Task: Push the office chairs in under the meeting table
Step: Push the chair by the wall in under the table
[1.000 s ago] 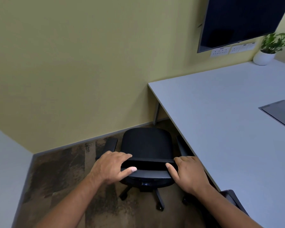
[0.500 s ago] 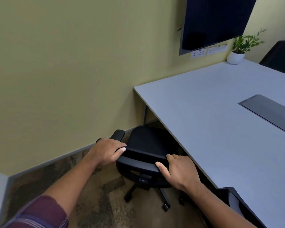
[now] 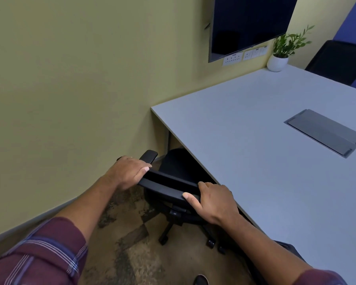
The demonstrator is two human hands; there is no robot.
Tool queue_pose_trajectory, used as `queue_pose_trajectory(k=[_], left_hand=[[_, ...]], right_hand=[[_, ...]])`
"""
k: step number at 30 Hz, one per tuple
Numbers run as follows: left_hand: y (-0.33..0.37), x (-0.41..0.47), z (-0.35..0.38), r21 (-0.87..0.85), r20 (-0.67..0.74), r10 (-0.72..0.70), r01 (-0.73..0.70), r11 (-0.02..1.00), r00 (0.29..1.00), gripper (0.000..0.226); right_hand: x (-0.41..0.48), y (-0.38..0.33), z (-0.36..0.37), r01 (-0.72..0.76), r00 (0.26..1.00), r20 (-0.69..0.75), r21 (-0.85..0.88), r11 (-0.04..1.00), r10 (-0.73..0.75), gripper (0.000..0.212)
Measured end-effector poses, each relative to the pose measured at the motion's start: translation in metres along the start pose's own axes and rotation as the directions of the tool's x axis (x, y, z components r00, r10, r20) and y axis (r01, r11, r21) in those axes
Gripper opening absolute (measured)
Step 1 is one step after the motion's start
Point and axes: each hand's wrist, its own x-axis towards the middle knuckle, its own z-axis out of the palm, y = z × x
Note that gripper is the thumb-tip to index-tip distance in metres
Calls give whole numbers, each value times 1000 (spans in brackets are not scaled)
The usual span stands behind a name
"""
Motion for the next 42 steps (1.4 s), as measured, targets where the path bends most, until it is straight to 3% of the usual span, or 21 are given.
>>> queue_pose_trajectory(k=[12, 16, 24, 36, 42], left_hand=[[-43, 85, -7, 55, 21, -33, 32, 998, 999, 76], [-59, 111, -12, 81, 38, 23, -26, 996, 999, 80], [-113, 177, -22, 113, 33, 217, -219, 969, 976, 65], [-171, 268, -19, 66, 16, 399, -399, 914, 917, 62], [-176, 303, -16, 10, -42, 446, -446, 895, 894, 69]], right_hand=[[57, -6, 7, -113, 993, 19, 5, 994, 112, 80], [77, -13, 9, -159, 986, 51, -19, 987, 160, 87], [125, -40, 25, -256, 958, 125, -37, 966, 259, 114], [189, -76, 37, -449, 892, 51, 5, 893, 448, 107], [208, -71, 35, -523, 852, 2, 33, 852, 523, 84]])
